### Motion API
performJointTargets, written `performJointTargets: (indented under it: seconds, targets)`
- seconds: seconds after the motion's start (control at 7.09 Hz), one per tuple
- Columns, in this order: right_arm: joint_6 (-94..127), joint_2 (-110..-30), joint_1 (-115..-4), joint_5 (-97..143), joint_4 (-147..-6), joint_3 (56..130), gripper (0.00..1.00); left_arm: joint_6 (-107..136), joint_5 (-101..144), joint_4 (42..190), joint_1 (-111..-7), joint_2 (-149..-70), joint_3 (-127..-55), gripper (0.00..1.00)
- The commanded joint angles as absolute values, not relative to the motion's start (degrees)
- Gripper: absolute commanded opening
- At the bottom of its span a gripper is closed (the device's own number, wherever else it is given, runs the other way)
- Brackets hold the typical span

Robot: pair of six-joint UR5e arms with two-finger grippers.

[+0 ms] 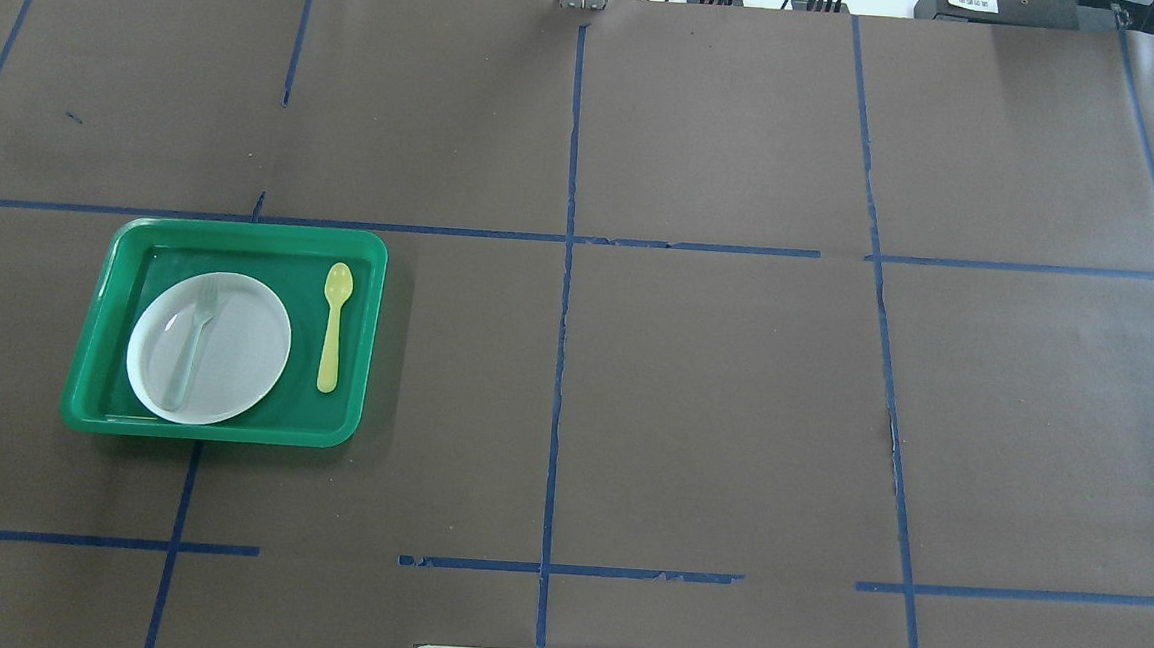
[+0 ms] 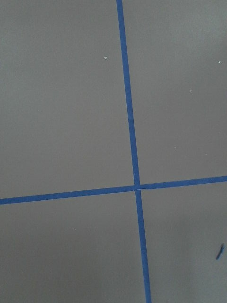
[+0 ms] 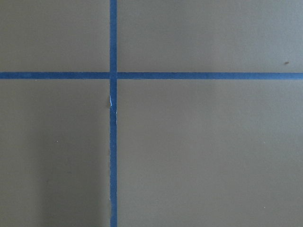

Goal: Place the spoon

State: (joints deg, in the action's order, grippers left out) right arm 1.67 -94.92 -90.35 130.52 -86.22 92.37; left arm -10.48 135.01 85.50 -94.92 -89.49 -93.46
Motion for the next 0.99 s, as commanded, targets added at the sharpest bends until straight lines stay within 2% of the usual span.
performJointTargets:
  seconds: [0.0,0.85]
  targets:
    - [1.67,-94.92,-90.35,130.52,-86.22,92.37,1.0,-10.46,135.0,85.43,-94.92,-89.56,-93.78,1.0]
    - [1.67,-94.92,-90.35,130.52,-86.22,92.37,1.0,-10.46,135.0,85.61,-94.92,-89.83,-93.6,1.0]
